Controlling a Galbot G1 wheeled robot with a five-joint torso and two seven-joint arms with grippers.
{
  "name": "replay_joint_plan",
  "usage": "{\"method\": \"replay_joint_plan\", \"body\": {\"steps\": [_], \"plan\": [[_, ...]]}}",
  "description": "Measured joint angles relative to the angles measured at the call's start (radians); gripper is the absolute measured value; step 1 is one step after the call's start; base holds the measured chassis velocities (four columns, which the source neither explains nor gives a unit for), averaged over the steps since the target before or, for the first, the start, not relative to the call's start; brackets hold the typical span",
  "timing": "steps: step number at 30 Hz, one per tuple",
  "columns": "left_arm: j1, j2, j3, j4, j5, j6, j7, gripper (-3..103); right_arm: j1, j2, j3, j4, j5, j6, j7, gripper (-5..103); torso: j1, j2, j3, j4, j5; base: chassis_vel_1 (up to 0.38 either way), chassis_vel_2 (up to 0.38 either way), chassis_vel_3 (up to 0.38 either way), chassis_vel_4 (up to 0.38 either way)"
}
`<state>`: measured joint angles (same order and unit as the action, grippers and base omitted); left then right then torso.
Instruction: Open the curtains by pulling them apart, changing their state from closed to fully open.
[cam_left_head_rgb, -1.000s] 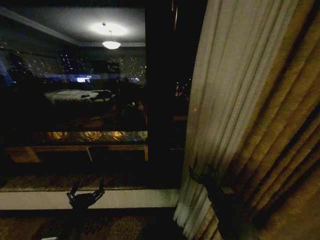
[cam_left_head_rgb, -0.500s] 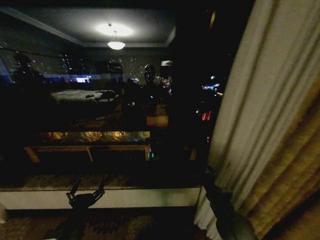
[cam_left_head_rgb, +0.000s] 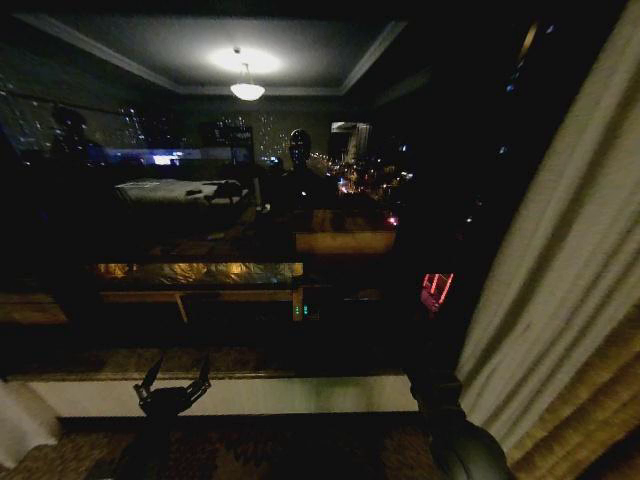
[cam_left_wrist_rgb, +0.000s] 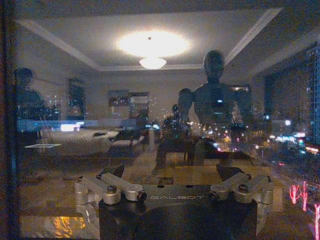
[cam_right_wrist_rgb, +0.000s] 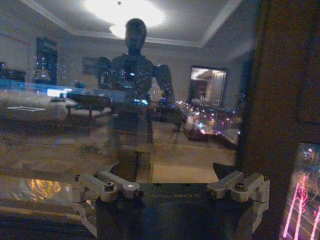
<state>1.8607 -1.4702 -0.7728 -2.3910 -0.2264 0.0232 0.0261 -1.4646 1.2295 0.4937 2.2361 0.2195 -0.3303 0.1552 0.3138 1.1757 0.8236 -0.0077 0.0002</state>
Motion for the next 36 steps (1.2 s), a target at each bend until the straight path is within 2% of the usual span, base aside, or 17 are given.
{"method": "replay_joint_plan", "body": {"steps": [36], "plan": [[0.005, -0.005, -0.004, 0.014, 0.004, -0.016, 0.005, 100, 0.013, 0.003, -0.004, -0.038, -0.031, 0.011, -0.018, 100, 0.0, 0.0, 0.0, 0.0, -0.0002, 0.353, 0.355, -0.354, -0.349]]}}
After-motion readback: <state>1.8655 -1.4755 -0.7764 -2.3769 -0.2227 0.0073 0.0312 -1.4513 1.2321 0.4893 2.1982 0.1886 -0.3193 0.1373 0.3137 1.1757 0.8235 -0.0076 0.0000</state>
